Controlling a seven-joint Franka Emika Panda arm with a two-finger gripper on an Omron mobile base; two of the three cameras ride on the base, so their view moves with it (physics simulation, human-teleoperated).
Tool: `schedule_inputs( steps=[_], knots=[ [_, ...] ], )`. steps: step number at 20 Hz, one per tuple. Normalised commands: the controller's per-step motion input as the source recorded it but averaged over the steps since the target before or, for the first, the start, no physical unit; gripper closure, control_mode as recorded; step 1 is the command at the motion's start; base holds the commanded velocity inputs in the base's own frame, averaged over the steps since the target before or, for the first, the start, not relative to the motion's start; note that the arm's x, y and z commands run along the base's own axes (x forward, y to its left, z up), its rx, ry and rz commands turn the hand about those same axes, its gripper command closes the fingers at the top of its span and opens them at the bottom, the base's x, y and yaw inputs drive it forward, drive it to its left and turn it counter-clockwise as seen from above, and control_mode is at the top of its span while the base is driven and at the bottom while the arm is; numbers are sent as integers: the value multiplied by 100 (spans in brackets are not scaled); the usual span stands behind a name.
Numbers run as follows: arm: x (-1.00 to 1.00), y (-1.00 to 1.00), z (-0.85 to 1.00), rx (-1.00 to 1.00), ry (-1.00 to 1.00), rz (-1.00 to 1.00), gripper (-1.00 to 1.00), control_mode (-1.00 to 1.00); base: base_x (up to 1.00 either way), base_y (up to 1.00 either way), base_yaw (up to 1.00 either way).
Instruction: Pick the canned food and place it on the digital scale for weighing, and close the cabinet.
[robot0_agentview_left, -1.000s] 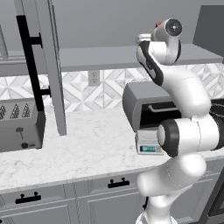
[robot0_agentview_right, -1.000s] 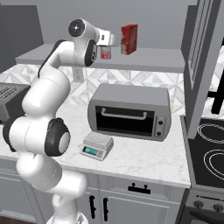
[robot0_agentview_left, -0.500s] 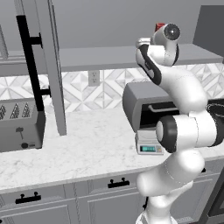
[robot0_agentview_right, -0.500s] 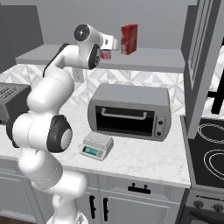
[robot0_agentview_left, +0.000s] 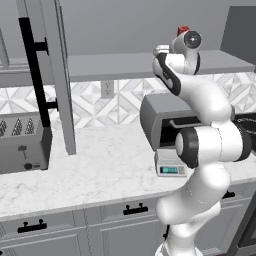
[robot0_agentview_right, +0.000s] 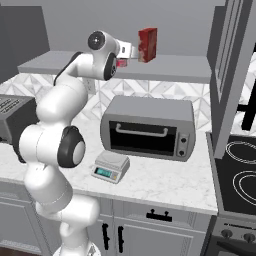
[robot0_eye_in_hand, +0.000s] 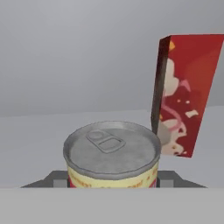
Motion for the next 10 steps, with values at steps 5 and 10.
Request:
schedule_inputs(
  steps=[5, 10],
  knots=[
    [-12, -3, -1, 0, -4, 0, 100, -100, 0, 0, 0],
    [-98, 0, 0, 4, -17, 0, 100, -100, 0, 0, 0]
  ],
)
